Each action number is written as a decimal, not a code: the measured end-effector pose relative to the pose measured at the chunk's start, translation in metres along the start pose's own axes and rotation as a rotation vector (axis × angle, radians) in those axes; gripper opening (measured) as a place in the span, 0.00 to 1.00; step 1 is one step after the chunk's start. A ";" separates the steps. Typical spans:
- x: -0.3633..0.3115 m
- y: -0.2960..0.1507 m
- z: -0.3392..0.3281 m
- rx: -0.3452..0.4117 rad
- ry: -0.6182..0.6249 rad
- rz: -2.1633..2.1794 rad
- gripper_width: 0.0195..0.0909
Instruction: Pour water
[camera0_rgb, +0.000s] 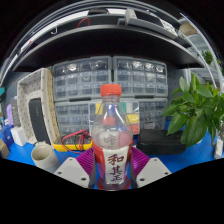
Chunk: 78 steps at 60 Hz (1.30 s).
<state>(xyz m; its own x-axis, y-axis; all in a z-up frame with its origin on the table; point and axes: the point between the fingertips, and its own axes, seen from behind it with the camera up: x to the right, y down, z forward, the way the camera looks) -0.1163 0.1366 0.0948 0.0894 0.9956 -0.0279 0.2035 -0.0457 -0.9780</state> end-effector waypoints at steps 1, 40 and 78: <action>0.000 0.000 -0.001 0.001 0.002 -0.001 0.43; -0.059 0.046 -0.157 -0.233 0.042 0.011 0.68; -0.157 -0.074 -0.236 -0.053 -0.062 -0.014 0.68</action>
<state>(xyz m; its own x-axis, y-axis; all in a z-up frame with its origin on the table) 0.0849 -0.0355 0.2199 0.0260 0.9992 -0.0291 0.2561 -0.0348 -0.9660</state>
